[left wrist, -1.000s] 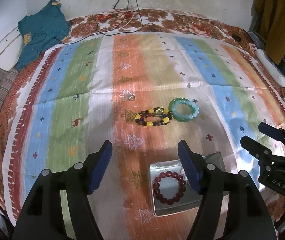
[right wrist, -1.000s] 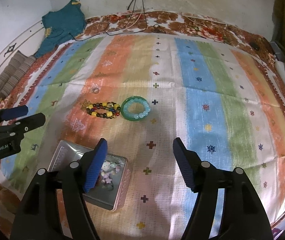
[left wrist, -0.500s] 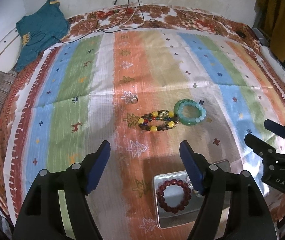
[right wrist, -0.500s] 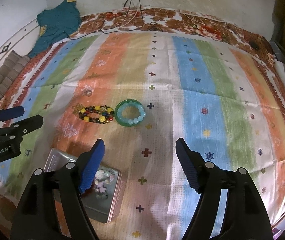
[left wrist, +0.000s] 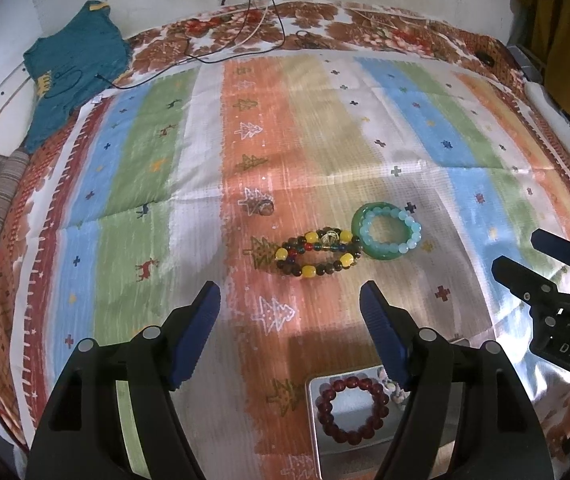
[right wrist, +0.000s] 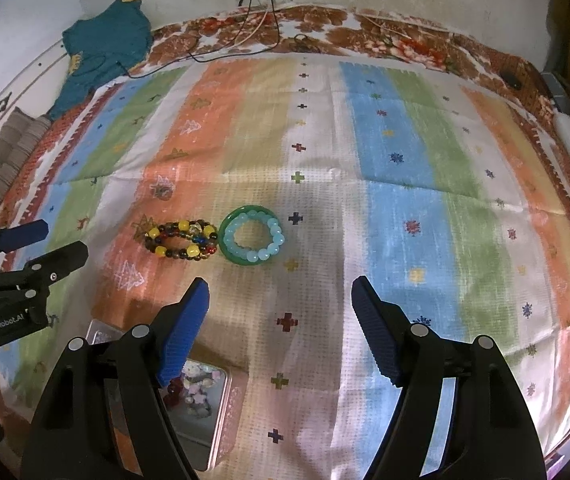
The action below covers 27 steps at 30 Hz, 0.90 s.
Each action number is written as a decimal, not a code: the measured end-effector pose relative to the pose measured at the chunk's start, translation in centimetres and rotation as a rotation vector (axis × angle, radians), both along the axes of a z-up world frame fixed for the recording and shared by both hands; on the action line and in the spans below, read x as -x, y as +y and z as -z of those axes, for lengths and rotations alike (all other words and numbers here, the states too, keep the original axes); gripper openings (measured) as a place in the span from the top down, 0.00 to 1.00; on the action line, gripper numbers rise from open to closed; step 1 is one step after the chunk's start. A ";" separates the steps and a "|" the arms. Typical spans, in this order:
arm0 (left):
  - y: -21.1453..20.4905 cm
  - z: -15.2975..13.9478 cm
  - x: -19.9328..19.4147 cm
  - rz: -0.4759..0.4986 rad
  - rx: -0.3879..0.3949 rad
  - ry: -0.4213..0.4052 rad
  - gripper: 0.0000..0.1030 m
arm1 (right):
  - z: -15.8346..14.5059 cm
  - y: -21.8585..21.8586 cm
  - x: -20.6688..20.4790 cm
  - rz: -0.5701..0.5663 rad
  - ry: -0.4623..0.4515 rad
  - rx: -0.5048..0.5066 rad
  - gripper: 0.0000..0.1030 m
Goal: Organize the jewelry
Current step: 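Move the left tool back toward the yellow-and-dark bead bracelet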
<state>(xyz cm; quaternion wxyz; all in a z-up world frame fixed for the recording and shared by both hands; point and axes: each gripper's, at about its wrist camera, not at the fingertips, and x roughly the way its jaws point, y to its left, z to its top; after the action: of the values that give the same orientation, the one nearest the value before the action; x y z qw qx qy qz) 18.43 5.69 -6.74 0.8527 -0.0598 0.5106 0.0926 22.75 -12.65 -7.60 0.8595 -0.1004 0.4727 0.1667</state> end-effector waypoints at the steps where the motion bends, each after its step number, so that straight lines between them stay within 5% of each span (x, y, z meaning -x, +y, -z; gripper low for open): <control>1: 0.1 0.1 -0.2 -0.001 0.000 0.004 0.30 | 0.0 0.1 -0.2 -0.002 -0.002 0.007 0.29; 27: 1.5 3.4 -4.3 -0.014 -0.021 0.107 0.30 | 2.5 1.9 -4.2 -0.005 0.050 0.087 0.29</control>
<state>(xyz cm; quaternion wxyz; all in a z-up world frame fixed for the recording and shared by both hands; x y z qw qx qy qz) 22.71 7.16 -10.17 0.8240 -0.0494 0.5542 0.1068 26.91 -10.80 -10.15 0.8419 -0.1348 0.5004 0.1503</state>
